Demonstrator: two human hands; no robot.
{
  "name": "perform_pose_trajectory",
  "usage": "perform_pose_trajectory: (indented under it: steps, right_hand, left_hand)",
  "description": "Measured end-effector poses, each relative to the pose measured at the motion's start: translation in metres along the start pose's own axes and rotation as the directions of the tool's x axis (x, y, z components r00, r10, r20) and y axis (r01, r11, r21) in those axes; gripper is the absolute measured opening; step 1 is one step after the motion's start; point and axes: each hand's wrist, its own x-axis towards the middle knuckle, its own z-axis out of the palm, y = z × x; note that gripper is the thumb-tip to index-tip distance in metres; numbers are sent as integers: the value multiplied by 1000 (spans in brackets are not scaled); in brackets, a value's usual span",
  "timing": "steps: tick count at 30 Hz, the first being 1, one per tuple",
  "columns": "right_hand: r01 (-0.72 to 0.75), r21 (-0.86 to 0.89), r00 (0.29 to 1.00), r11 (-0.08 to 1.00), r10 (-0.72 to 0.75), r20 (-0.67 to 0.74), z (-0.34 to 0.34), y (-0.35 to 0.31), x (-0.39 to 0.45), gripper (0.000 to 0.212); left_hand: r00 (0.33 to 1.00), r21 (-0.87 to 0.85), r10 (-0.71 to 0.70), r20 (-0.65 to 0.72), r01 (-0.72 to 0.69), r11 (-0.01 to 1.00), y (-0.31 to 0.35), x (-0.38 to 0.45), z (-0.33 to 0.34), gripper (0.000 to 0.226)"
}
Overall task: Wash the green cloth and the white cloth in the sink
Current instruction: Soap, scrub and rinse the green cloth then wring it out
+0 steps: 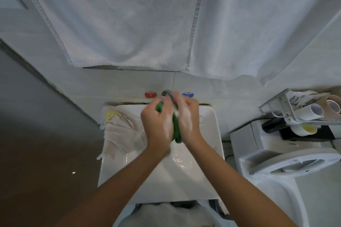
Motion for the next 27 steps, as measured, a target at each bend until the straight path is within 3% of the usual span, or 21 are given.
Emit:
perform_pose_trajectory:
  steps: [3, 7, 12, 17, 20, 22, 25, 27]
  right_hand:
    - [-72, 39, 991, 997, 76, -106, 1, 0, 14, 42]
    - [14, -7, 999, 1000, -14, 48, 4, 5, -14, 45]
    - [-149, 31, 988, 988, 150, -37, 1, 0, 21, 43]
    - [-66, -16, 985, 998, 68, 161, 0, 4, -2, 43]
    - [-98, 8, 992, 995, 98, 75, -4, -1, 21, 48]
    - [-81, 13, 996, 997, 81, 39, -1, 1, 18, 47]
    - [-27, -21, 991, 999, 29, 128, 0, 6, -3, 43]
    - [0, -48, 989, 999, 7, 148, -3, 1, 1, 47]
  left_hand:
    - [998, 8, 8, 64, -8, 1000, 3, -12, 2, 41]
    - [996, 14, -61, -57, 62, 998, -2, 24, 0, 41]
    - [995, 8, 60, 80, -61, 998, 3, -11, 1, 40]
    - [1000, 13, 8, -27, -8, 1000, -2, 20, -3, 37]
    - [996, 0, 65, 67, -66, 998, -2, -10, 0, 40]
    - [998, 24, 44, 49, -45, 999, -3, -1, 1, 40]
    - [1000, 47, -14, -15, 15, 999, -5, 26, -4, 40]
    - [999, 41, -5, 32, 4, 999, -2, 15, -8, 39]
